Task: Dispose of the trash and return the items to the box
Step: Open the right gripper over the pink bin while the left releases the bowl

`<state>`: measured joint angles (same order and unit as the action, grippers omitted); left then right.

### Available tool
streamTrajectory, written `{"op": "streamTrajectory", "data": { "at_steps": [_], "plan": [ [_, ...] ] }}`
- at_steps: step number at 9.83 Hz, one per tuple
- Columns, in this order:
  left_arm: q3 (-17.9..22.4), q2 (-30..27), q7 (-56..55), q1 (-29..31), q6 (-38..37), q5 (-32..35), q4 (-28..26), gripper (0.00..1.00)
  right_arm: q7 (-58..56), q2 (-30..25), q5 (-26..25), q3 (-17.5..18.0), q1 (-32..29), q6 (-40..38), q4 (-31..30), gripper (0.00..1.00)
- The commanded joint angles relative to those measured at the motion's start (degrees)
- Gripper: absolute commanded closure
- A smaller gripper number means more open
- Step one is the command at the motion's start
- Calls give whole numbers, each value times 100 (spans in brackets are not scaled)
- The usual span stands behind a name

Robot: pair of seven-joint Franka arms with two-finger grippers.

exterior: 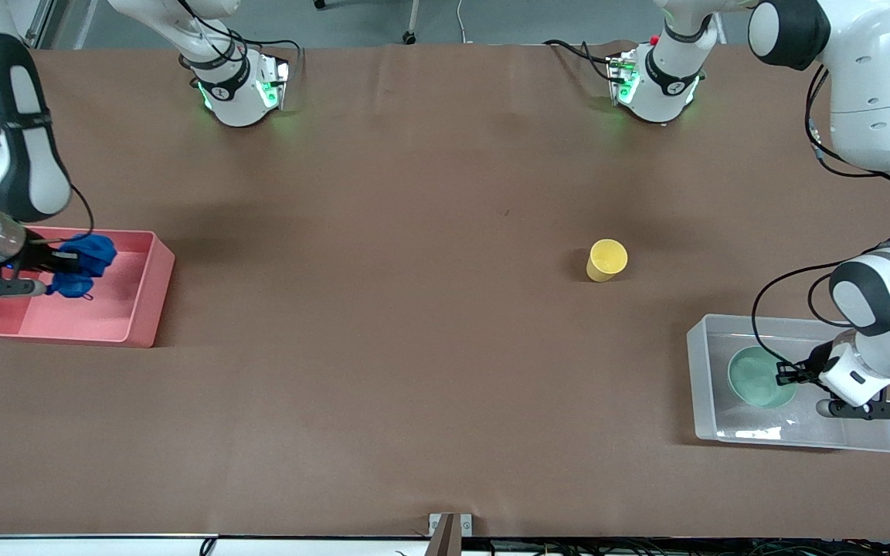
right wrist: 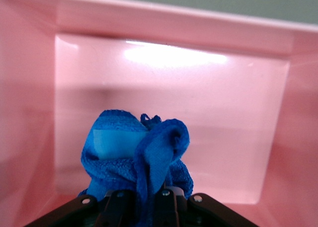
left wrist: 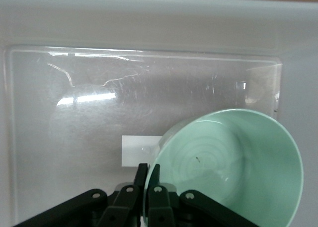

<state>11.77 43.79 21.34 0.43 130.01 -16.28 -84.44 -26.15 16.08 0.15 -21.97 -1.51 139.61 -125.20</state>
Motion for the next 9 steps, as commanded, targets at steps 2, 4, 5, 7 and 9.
{"op": "streamTrajectory", "data": {
  "at_steps": [2, 4, 5, 7, 9],
  "plan": [
    [1, 157, 107, -61, 322, -122, -300, 92, -30, 431, 213, 18, 10, 550, -232, 72],
    [1, 8, 28, -61, 280, -122, -344, 57, -22, 527, 310, 35, 28, 541, -207, 0],
    [10, -202, 80, -43, 271, -104, -345, 16, 4, 397, 310, 44, 80, 463, -163, 0],
    [27, -728, 72, -43, -244, -25, -362, 0, 100, -111, 310, 61, 116, -568, 378, 0],
    [19, -1553, 20, -52, -947, 262, -484, 0, 773, -805, 310, 105, 116, -2168, 1178, 0]
  ]
}}
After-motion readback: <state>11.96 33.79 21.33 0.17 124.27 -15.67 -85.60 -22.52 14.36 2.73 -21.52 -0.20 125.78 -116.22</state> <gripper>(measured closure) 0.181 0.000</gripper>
